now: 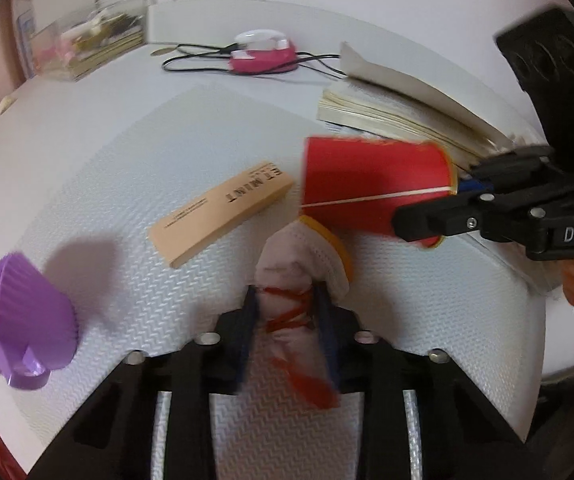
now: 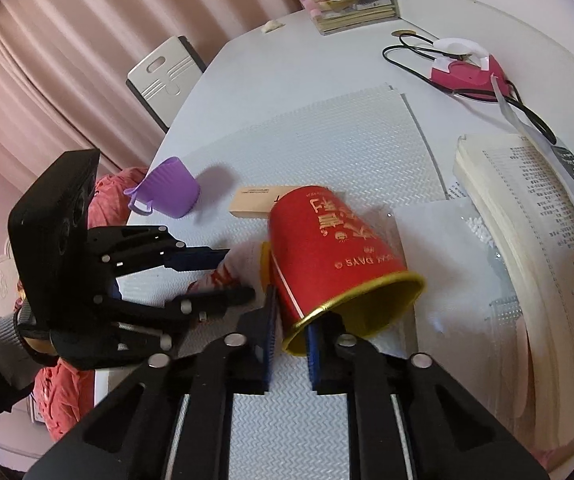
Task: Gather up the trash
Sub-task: 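Grasp the white plush with red strings with the left tool while the right tool grasps the red paper cup, then carry the plush and red paper cup with both tools over the orange bin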
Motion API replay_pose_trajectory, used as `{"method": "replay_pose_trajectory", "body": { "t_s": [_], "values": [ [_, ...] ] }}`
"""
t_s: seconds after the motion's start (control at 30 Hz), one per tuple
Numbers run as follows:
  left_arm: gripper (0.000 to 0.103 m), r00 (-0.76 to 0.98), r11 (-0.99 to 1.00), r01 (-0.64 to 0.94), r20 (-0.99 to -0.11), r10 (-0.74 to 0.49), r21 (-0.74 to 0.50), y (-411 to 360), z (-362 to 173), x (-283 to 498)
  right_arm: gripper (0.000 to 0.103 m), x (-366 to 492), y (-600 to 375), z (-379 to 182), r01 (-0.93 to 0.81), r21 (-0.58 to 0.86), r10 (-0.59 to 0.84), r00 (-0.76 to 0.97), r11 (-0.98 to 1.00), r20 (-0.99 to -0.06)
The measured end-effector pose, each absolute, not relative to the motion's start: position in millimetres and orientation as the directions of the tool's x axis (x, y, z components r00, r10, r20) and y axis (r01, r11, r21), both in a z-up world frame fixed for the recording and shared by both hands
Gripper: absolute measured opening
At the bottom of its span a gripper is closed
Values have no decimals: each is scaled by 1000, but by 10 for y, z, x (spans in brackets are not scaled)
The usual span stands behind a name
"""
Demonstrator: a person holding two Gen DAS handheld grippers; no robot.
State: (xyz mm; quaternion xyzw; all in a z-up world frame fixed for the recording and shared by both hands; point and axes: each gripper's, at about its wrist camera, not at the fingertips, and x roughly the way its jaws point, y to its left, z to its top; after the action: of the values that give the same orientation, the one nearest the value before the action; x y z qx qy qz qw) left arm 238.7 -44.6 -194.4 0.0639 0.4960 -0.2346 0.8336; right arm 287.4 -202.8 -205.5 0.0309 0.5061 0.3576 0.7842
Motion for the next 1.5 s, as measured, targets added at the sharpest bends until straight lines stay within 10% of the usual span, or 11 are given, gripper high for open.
{"method": "replay_pose_trajectory", "body": {
  "t_s": [0.83, 1.5],
  "values": [
    [28, 482, 938, 329, -835, -265, -108, -53, -1260, 1182, 5, 1889, -1832, -1505, -713, 368, 634, 138, 597, -761],
    [28, 594, 996, -56, -804, -26, -74, 963, -783, -533, 5, 698, -530, -1081, -892, 367, 682, -96, 265, -725]
  ]
}}
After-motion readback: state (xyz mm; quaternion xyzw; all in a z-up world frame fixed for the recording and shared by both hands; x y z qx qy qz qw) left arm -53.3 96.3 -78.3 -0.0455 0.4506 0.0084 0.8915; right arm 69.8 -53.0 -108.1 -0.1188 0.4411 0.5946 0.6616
